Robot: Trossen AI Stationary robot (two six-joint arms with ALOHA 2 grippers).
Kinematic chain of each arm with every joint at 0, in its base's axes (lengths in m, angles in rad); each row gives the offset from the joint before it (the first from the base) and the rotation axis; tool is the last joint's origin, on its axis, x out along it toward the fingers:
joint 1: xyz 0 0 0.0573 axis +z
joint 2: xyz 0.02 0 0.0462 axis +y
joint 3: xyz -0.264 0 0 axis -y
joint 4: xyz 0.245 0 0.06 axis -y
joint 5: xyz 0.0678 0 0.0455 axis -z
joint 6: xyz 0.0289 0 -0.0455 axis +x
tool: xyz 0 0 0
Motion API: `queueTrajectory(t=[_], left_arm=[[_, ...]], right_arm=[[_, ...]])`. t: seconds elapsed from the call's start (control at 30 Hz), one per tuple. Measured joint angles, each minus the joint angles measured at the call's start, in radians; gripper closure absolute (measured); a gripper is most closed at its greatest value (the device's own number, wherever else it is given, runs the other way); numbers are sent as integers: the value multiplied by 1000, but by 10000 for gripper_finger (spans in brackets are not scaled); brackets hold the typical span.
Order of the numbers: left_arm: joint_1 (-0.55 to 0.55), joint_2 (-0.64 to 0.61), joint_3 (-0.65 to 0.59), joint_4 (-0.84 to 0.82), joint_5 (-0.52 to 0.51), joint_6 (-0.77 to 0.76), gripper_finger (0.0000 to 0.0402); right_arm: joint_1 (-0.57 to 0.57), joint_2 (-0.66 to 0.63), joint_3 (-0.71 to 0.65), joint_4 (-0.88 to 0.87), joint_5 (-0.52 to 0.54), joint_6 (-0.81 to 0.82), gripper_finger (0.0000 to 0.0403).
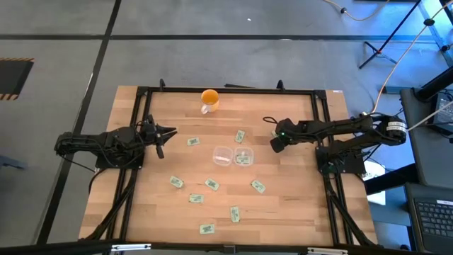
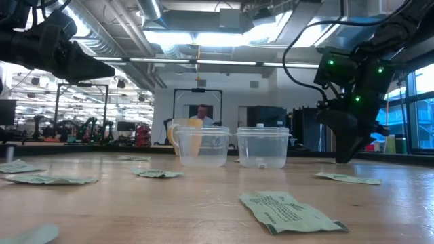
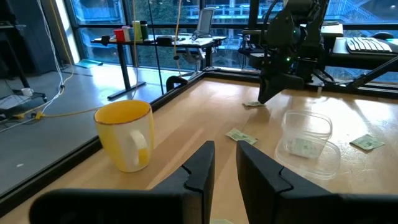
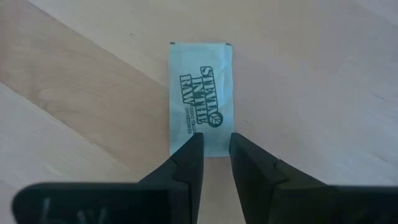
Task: Pick and place items into bin
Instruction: Put the stevia packet into the right transparent bin
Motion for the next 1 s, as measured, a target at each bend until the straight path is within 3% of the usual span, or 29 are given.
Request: queueTrajectory(t=[0.33,0.7,0.87,1.0], left_arm=[[0,0,0,0,0,0,341],[0,0,0,0,0,-1,341],[0,0,0,0,0,0,341],[0,0,0,0,0,0,341]], right_arm=[[-1,20,0,-6,9,-25,395],[4,-9,41,-89,25,-104,399],[28,-39,152,-202,31,-129,401],[78,-42,246,-193,26,-198,401]])
